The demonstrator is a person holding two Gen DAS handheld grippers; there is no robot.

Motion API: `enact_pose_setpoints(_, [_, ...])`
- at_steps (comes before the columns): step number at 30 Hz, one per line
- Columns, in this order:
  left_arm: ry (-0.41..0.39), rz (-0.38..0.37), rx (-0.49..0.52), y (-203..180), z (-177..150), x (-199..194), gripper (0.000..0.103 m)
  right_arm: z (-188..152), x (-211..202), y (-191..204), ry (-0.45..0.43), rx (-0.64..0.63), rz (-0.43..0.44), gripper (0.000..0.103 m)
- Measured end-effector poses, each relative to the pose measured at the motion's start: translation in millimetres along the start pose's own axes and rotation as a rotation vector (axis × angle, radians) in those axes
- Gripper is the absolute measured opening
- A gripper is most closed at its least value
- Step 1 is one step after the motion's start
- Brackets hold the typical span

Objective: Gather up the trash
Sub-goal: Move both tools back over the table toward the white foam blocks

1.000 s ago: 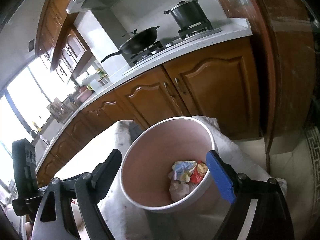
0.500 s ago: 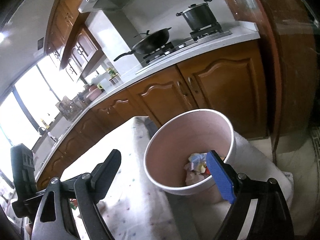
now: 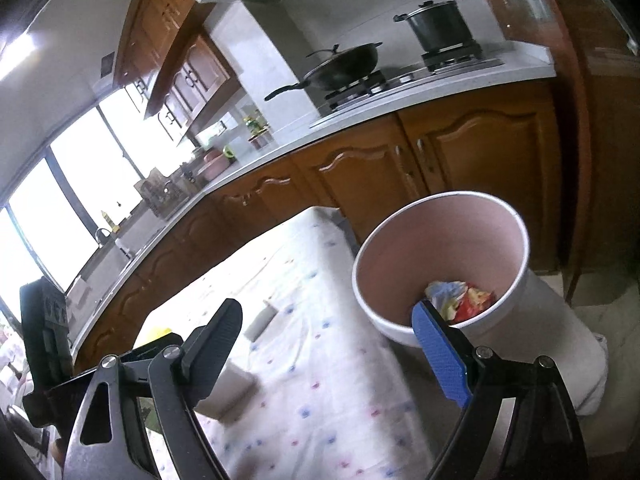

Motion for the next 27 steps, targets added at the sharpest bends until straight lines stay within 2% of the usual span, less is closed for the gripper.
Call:
enact_pose_setpoints(10, [-0.026, 0.052, -0.079, 50, -4, -19, 0.074, -12, 11, 33, 0.033, -0.037, 0.045, 0.089])
enact_pose_setpoints(18, [-0.021, 0.079, -0.089, 76, -15, -27, 0.074, -18, 20, 55, 0.058, -0.075, 0.067, 0.088])
enact_pose_setpoints(27, [0.005, 0.042, -0.056, 81, -27, -28, 0.074, -21, 32, 73, 0.081, -0.122, 0.088, 0.089])
Point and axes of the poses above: each gripper's, at about its wrist camera, not at the fingertips, and x roughly the way its jaws point, y to its left, z to its top, the point moved 2 cm from there along x, roughly the way its jaws point, and after that the axes turned 10 degrees about -x, right-handed, at the moved point
